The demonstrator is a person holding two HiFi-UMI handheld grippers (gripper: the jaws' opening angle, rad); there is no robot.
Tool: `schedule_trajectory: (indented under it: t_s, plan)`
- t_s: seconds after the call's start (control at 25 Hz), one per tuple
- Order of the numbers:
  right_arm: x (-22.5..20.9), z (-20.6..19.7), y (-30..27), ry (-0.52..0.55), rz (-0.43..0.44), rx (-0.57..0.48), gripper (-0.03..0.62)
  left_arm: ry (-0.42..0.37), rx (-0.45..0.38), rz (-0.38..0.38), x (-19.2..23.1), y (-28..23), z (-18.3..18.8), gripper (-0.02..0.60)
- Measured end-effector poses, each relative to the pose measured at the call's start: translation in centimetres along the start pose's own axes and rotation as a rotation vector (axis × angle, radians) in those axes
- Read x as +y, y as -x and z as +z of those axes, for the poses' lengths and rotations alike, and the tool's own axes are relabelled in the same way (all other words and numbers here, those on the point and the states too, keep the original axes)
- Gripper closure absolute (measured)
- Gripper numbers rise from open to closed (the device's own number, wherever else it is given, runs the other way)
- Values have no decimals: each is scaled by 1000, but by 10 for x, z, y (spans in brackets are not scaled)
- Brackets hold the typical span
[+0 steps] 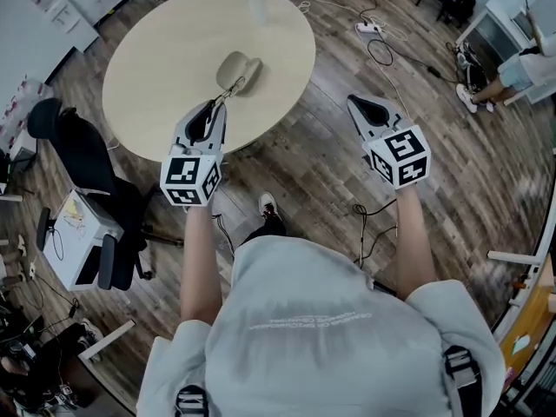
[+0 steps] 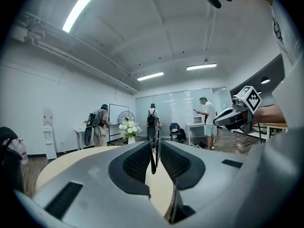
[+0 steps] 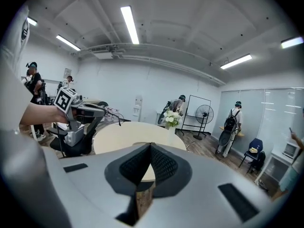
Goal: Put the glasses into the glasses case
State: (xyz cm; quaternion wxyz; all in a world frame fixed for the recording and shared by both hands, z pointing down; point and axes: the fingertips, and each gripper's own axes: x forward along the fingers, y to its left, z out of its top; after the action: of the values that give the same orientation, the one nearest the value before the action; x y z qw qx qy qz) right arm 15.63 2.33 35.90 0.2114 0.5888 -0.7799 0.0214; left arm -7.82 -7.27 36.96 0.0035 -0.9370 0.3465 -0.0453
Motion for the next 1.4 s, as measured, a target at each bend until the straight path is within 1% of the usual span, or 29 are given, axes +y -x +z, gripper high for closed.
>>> schedule_trajectory:
  t_s: [0.28, 0.6, 0.8, 0.96, 1.12, 1.2, 1.32, 1.4]
  plan:
    - [-25, 24, -80, -8, -1, 13, 594, 24, 35, -15, 58, -55, -12, 512]
    - [-36, 46, -149, 5, 11, 31, 594, 48, 52, 12, 123, -88, -23, 512]
    - [-41, 54, -181, 48, 8, 22, 592, 63, 51, 25, 145, -104, -28, 512]
    - [-53, 50, -201, 22, 29, 20, 592, 89, 60, 58, 158, -115, -36, 511]
    - [-71, 44, -229, 9, 32, 19, 592, 115, 78, 75, 166, -129, -45, 511]
    - [-77, 41, -247, 2, 64, 12, 592, 134, 90, 95, 171, -136, -51, 511]
    - [-82, 37, -274, -9, 154, 4, 592, 169, 122, 156, 180, -150, -60, 511]
    - [-89, 34, -289, -11, 198, 7, 592, 202, 134, 187, 182, -161, -63, 511]
